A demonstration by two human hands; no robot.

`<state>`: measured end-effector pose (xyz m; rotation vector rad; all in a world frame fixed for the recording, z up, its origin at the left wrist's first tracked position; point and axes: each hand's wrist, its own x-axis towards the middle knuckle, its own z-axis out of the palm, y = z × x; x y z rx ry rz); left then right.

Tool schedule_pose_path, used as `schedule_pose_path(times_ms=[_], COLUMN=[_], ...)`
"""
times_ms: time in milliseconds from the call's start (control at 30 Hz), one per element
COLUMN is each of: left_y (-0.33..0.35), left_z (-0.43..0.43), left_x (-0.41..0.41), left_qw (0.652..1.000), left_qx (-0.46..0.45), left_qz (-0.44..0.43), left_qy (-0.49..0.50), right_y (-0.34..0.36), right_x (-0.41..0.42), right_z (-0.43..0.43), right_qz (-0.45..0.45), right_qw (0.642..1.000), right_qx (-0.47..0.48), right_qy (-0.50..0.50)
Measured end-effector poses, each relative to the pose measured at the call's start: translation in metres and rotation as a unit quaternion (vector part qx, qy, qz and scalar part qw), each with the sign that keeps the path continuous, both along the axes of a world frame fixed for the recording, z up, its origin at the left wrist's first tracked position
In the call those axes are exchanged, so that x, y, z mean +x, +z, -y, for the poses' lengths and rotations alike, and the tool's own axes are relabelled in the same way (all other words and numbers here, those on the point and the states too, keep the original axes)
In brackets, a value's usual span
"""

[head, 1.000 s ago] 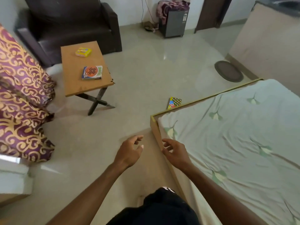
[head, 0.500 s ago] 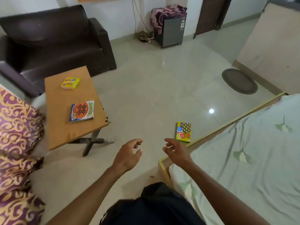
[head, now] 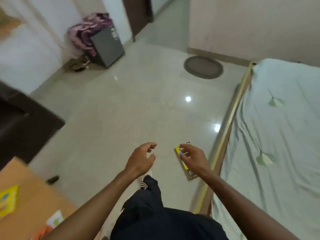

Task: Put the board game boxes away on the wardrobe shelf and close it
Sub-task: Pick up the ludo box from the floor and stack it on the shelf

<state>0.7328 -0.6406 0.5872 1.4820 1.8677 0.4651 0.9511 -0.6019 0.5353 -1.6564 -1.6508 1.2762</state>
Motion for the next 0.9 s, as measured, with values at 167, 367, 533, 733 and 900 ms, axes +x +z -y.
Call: schedule_pose_path(times_ms=[167, 367, 533, 733, 900], left_y=[-0.012, -0.028, -0.071, -0.197, -0.351], left_z=[-0.162, -0.292, -0.339, -0.351, -0.367], left_x=[-0.012, 0.032, 0.112, 0.201, 0.251], left_qw=[0.972, 0.882, 0.765, 0.624, 0.489], left_qx=[-0.040, -0.067, -0.091, -0.130, -0.146], left_qz=[-0.048, -0.091, -0.151, -0.223, -0.282], left_qy=[-0.227, -0.458, -0.619, -0.738, -0.813], right_y=[-0.020, -0.040, -0.086, -0.195, -0.338], right_x=[-0.008, -0.012, -0.011, -0.014, -0.025], right_z=[-0.068, -0.081, -0.070, -0.080, -0.119], right_qz=[0.000, -0.042, -0.087, -0.132, -0.183], right_qw=[0.978, 0.886, 0.766, 0.654, 0.584], right_qx=[-0.041, -0.096, -0.142, -0.203, -0.248], right_qy=[-0.205, -0.451, -0.621, -0.717, -0.751])
